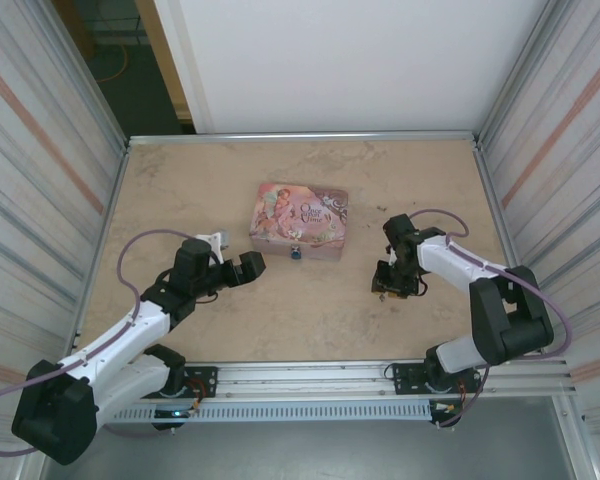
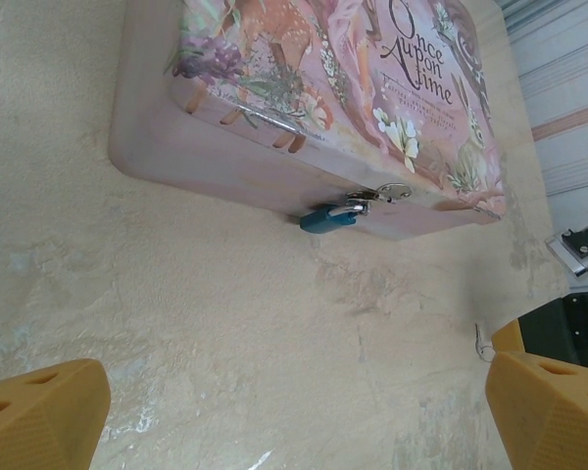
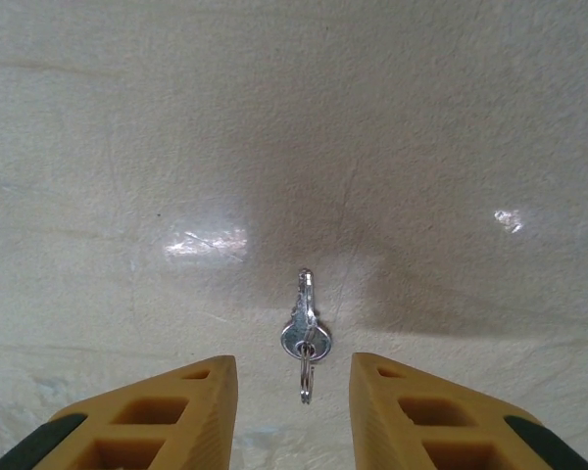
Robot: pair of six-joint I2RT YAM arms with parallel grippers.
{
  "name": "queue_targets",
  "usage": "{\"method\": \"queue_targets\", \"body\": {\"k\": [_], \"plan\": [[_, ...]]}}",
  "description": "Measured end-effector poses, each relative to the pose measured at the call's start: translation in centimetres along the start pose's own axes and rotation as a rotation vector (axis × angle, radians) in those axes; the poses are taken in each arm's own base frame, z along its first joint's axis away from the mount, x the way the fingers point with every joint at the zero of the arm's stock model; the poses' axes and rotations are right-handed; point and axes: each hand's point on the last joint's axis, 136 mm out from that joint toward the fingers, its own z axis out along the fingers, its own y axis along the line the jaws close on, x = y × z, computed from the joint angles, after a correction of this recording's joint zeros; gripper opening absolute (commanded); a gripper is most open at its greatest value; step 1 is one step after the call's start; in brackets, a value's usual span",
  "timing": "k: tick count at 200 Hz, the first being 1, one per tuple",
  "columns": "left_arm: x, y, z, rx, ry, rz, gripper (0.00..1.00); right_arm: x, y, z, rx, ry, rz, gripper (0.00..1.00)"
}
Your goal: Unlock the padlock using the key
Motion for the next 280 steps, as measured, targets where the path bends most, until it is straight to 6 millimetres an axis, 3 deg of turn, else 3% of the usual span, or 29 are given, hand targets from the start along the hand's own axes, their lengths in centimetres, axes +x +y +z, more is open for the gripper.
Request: {"method": "queue_targets", "body": {"k": [69, 153, 182, 236, 280], "plan": [[0.4, 0.4, 0.3, -0.012, 0.014, -0.005, 0.99, 1.1, -0.5, 1.5, 0.051, 0.072, 0.012, 0.21], [0.3, 0.6, 0.3, -0.023, 0.008, -0.003, 0.99, 1.1, -0.6, 1.3, 0.067, 0.064, 0.003, 0.0], [0.0, 0.6, 0.0, -0.027, -0.01, 0.009, 0.99, 0.7, -0.1, 1.2, 0.051, 0.034, -0.016, 0.0], [-1.1, -0.8, -1.3, 0.021, -0.062, 0.026, 0.98, -1.3, 2.7, -1.9, -0.075, -0.151, -0.11, 0.0], [-3.0, -3.9, -2.5, 0.128, -0.118, 0.059, 0.86, -2.6, 7.0, -5.7, -0.249, -0.323, -0.221, 0.0]]}}
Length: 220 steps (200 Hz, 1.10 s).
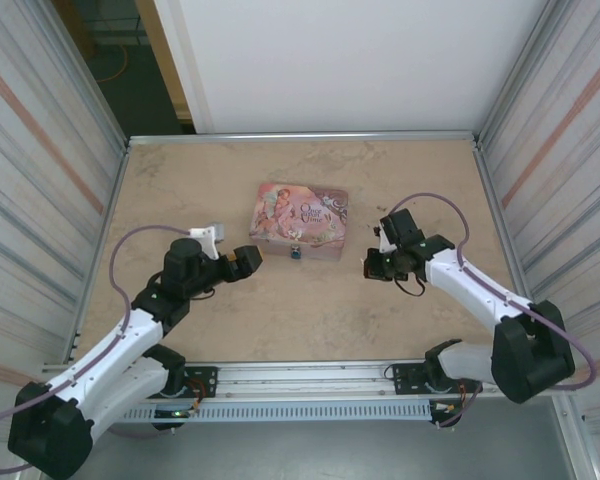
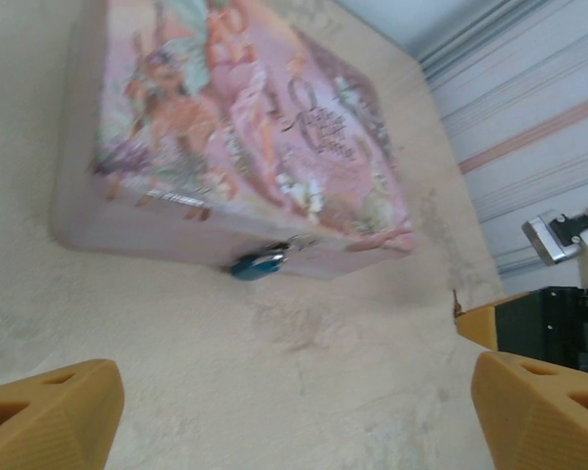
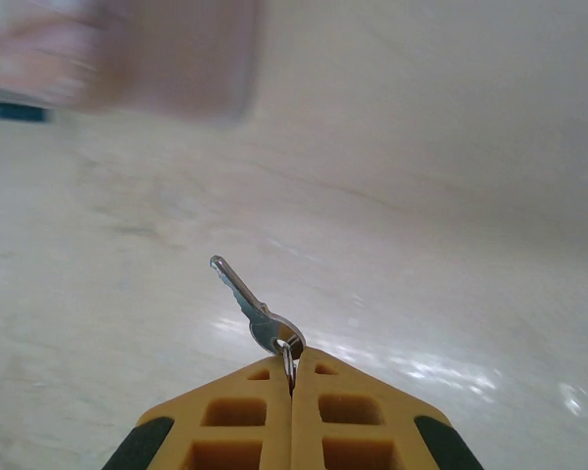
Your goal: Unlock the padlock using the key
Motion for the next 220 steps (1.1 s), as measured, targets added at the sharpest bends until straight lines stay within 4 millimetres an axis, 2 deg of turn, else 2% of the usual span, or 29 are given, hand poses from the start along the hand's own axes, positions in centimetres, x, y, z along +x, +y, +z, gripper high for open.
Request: {"method": "queue_targets", "body": {"k": [31, 57, 89, 129, 162, 220], "plan": [[-1.7, -3.3, 0.0, 0.092, -0.027, 0.047, 0.78, -1.9, 3.6, -1.5, -0.126, -0.115, -0.064, 0.0], [-1.9, -6.2, 0.9, 0.163, -0.007, 0.098, 0.69, -3.0, 6.4, -2.7, -0.226, -0.19, -0.09, 0.0], [-1.4, -9.1, 2.9, 0.224, 0.047, 0.151, 0.59, -3.2, 9.1, -3.4, -0.31, -0.226, -0.108, 0.0], [-0.7, -12.2, 5.5, 0.28, 0.109, 0.205, 0.54, -2.6, 11.3, -3.8, -0.376, -0.225, -0.123, 0.0], [-0.4, -13.3, 6.9, 0.302, 0.128, 0.217, 0.52, -2.1, 12.3, -3.9, -0.399, -0.218, -0.134, 0.0], [0.7, -12.7, 8.5, 0.289, 0.169, 0.211, 0.46, -1.9, 13.4, -4.2, -0.432, -0.223, -0.141, 0.0]]}}
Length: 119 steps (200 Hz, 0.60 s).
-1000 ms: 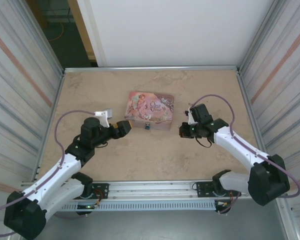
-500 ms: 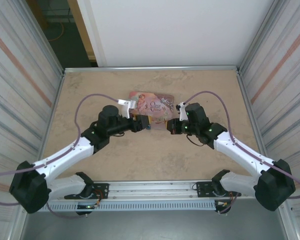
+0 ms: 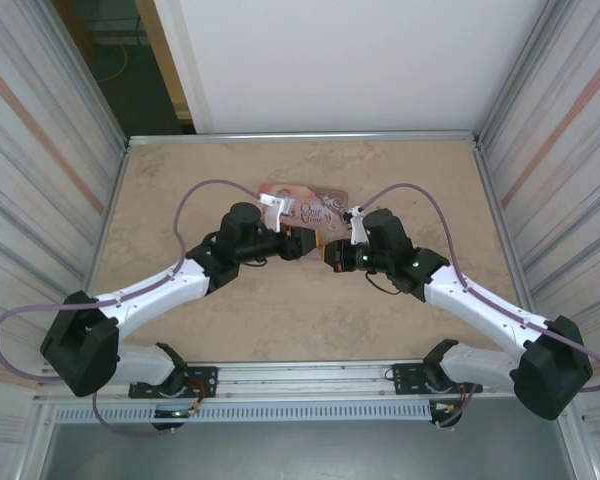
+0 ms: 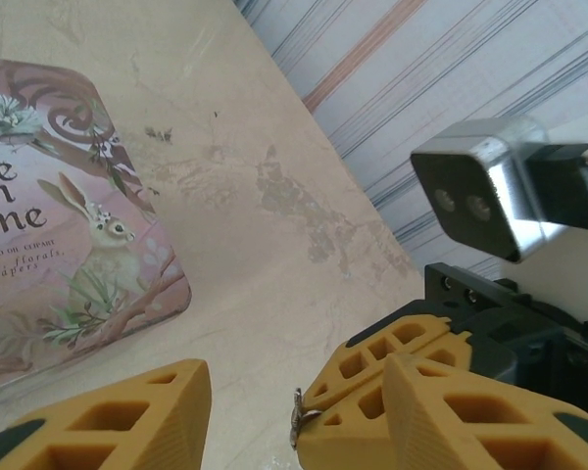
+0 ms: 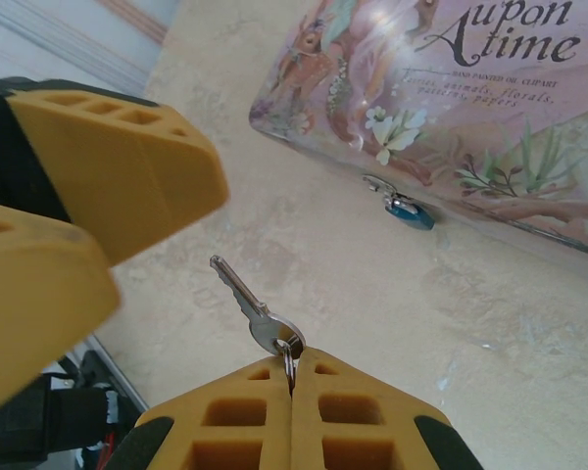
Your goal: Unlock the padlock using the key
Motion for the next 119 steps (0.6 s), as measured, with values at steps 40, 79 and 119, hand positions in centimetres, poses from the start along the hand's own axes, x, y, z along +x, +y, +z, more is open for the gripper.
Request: {"method": "queue_targets", "body": {"k": [40, 79, 119], "plan": [[0.3, -0.4, 0.7, 0.016, 0.02, -0.002, 0.38, -0.6, 0.5, -0.1, -0.014, -0.017, -0.007, 0.0], [-0.2, -0.9, 0.9, 0.038, 0.01, 0.002, 0.2, -0.9, 1.0, 0.1, -0.025, -0.024, -0.01, 0.0], [-0.3, -0.4, 0.8, 0.013, 0.005, 0.006, 0.0, -1.0, 1.0, 0.1, -0.026, -0.025, -0.011, 0.0]]}}
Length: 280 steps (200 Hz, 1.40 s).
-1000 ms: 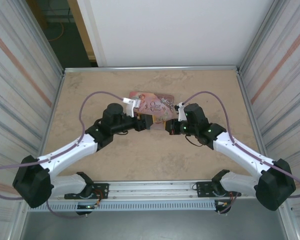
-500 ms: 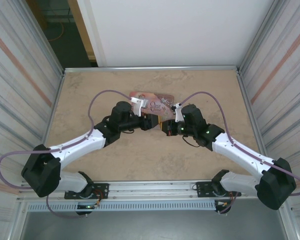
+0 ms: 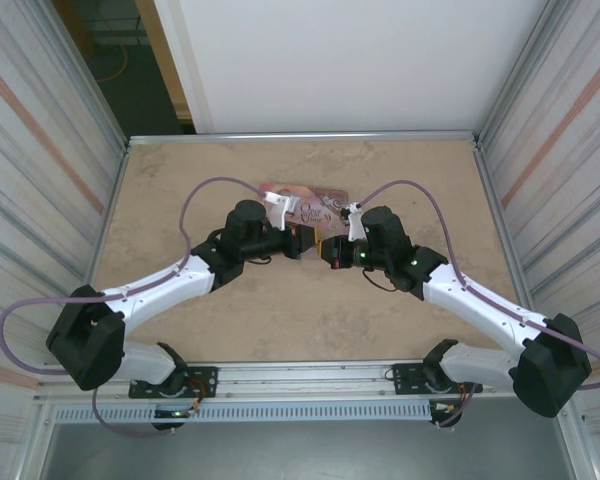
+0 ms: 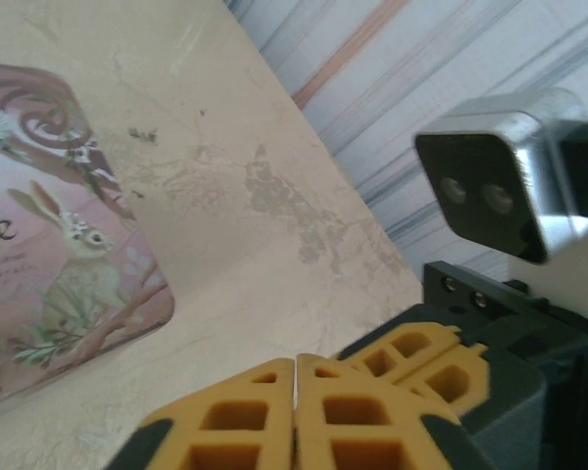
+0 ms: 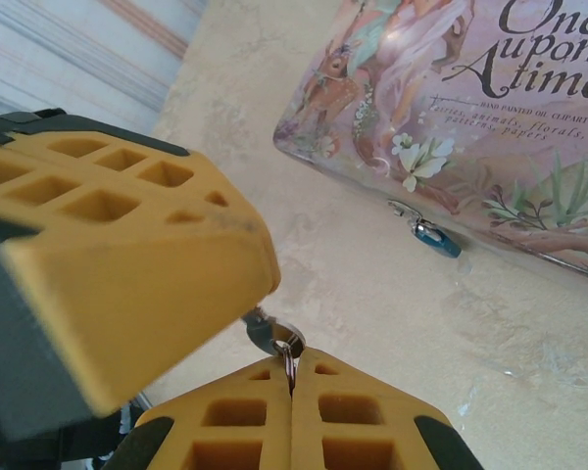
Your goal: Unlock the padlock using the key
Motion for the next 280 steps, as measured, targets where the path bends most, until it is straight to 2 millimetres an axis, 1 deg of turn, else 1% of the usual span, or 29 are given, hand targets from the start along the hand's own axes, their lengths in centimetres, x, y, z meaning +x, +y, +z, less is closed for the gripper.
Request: {"method": "queue_targets", "body": {"k": [7, 32, 52, 62, 70, 87, 101, 116, 151, 186, 212, 252, 280], "plan": [[-0.1, 0.0, 0.0, -0.003, -0.002, 0.009, 0.0, 0.0, 0.0, 0.0, -0.001, -0.001, 0.0, 0.03], [-0.2, -0.2, -0.6, -0.012, -0.007, 0.022, 0.0, -0.1, 0.2, -0.1, -0.009, -0.003, -0.008, 0.18], [-0.9, -0.7, -1.5, -0.006, -0.026, 0.037, 0.0, -0.5, 0.5, -0.7, -0.032, -0.01, -0.018, 0.36], [-1.6, -1.1, -2.3, 0.0, -0.048, 0.047, 0.0, -1.0, 0.7, -1.1, -0.056, -0.019, -0.011, 0.46], [-2.2, -1.3, -2.9, 0.005, -0.065, 0.054, 0.0, -1.6, 1.0, -1.5, -0.084, -0.033, -0.019, 0.51], [-3.4, -1.5, -4.3, 0.01, -0.102, 0.065, 0.0, -2.7, 1.7, -2.5, -0.152, -0.074, -0.031, 0.59], [-4.2, -1.7, -5.3, 0.017, -0.124, 0.074, 0.0, -3.2, 2.6, -3.2, -0.215, -0.097, -0.04, 0.63], [-4.5, -2.1, -6.0, 0.029, -0.133, 0.085, 0.0, -3.2, 3.8, -3.4, -0.288, -0.099, -0.06, 0.64], [-4.2, -2.9, -6.7, 0.06, -0.115, 0.104, 0.0, -2.7, 6.4, -3.3, -0.41, -0.078, -0.11, 0.64], [-3.8, -3.2, -6.7, 0.073, -0.098, 0.105, 0.0, -2.2, 7.9, -2.5, -0.456, -0.043, -0.131, 0.6], [-3.7, -3.3, -6.7, 0.081, -0.092, 0.105, 0.0, -2.3, 8.4, -2.1, -0.469, -0.039, -0.134, 0.54], [-3.7, -3.6, -6.7, 0.095, -0.089, 0.107, 0.0, -2.2, 8.1, -1.5, -0.457, -0.032, -0.122, 0.46], [-3.6, -3.7, -6.7, 0.104, -0.087, 0.109, 0.0, -2.4, 8.0, -1.4, -0.448, -0.043, -0.121, 0.37]]}}
